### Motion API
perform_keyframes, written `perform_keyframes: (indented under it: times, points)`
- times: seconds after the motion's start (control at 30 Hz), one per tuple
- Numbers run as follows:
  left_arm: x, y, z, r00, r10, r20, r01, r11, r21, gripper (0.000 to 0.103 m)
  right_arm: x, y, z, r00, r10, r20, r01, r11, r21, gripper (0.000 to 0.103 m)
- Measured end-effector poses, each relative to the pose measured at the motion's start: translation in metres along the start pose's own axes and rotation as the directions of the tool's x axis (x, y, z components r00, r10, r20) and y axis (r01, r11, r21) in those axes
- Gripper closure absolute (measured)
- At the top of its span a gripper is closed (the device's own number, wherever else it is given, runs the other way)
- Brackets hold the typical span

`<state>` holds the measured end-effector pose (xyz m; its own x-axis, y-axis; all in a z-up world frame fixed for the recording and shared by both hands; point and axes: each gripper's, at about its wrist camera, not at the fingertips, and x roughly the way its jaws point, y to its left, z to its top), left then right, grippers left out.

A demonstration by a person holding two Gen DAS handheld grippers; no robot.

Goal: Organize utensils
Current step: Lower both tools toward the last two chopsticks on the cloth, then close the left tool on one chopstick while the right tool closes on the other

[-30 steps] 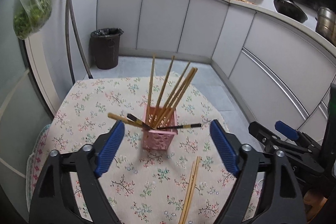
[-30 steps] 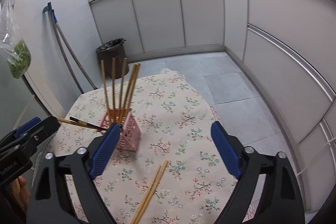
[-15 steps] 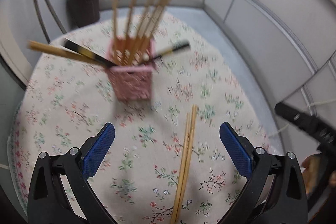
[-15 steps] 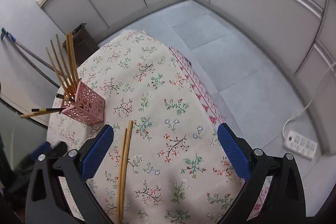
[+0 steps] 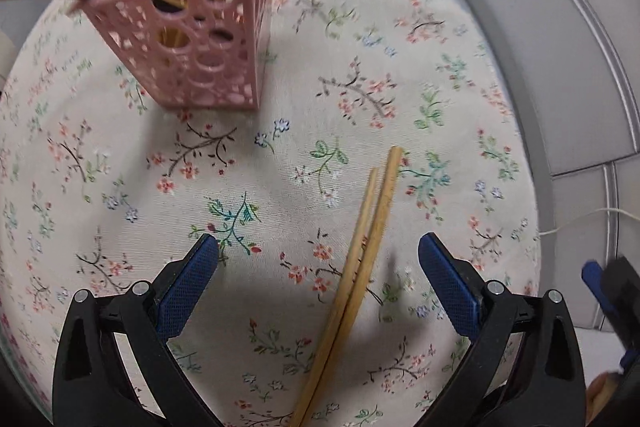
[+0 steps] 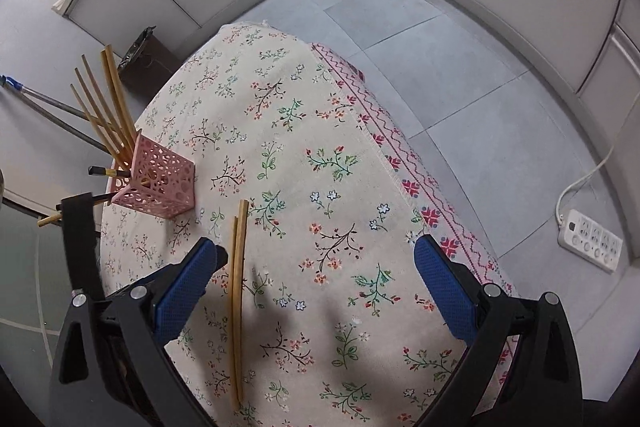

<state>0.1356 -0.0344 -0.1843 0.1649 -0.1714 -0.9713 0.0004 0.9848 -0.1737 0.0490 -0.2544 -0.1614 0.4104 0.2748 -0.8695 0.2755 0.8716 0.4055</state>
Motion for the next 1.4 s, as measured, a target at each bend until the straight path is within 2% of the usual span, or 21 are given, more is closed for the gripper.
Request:
perform_keyframes:
  times: [0.23,0.37,0.47,0.7,0.83,0.87,1.03,1.17,1.23,1.3,1.33,1.4]
  points:
    - [0.005,0.002,0.008,1.0,0.023,0.013,-0.023,1.0,-0.007,0.009,0.003,-0.007,0.003,0.999,0.025,-0.023,-0.024,0.999,0.04,0.007]
    - [0.015,0.002,0.015,0.999,0.039,-0.001,-0.039,0.999,-0.001,0.023,0.007,-0.007,0.002,0.998,0.037,-0.043,-0.035,0.998,0.048,0.007]
    - [0.02,-0.006,0.022,0.997,0.069,0.017,-0.069,0.997,0.025,0.023,0.006,-0.008,0.002,0.998,0.037,-0.042,-0.035,0.998,0.048,0.007]
    - [0.023,-0.016,0.024,0.995,0.082,0.049,-0.085,0.995,0.061,0.028,0.007,-0.01,0.002,0.999,0.03,-0.045,-0.027,0.998,0.058,0.007]
    - [0.018,-0.017,0.023,0.997,0.056,0.048,-0.058,0.997,0.056,0.04,0.007,-0.013,0.003,0.999,0.028,-0.043,-0.025,0.997,0.072,0.007]
    - [0.018,-0.017,0.024,0.997,0.065,0.049,-0.067,0.996,0.055,0.045,0.007,-0.014,0.004,0.999,0.028,-0.044,-0.025,0.997,0.074,0.007]
    - [0.017,-0.013,0.019,0.997,0.069,0.046,-0.072,0.995,0.075,0.046,0.008,-0.013,0.003,0.998,0.035,-0.05,-0.031,0.997,0.072,0.007]
    - [0.02,-0.022,0.013,0.991,0.115,0.069,-0.122,0.986,0.113,0.047,0.008,-0.014,0.003,0.998,0.034,-0.05,-0.03,0.997,0.073,0.007]
    - [0.019,-0.031,0.006,0.987,0.128,0.093,-0.139,0.982,0.131,0.052,0.008,-0.017,0.004,0.998,0.031,-0.046,-0.026,0.996,0.089,0.007]
    - [0.014,-0.038,-0.003,0.987,0.118,0.105,-0.133,0.979,0.152,0.071,0.008,-0.02,0.006,0.999,0.015,-0.037,-0.012,0.995,0.101,0.007]
    - [0.013,-0.04,-0.006,0.988,0.111,0.107,-0.127,0.979,0.162,0.076,0.008,-0.021,0.007,0.999,0.004,-0.032,0.0,0.995,0.104,0.007]
    - [0.012,-0.042,-0.015,0.99,0.093,0.11,-0.113,0.976,0.189,0.096,0.012,-0.021,0.008,0.999,-0.011,-0.031,0.014,0.994,0.104,0.007]
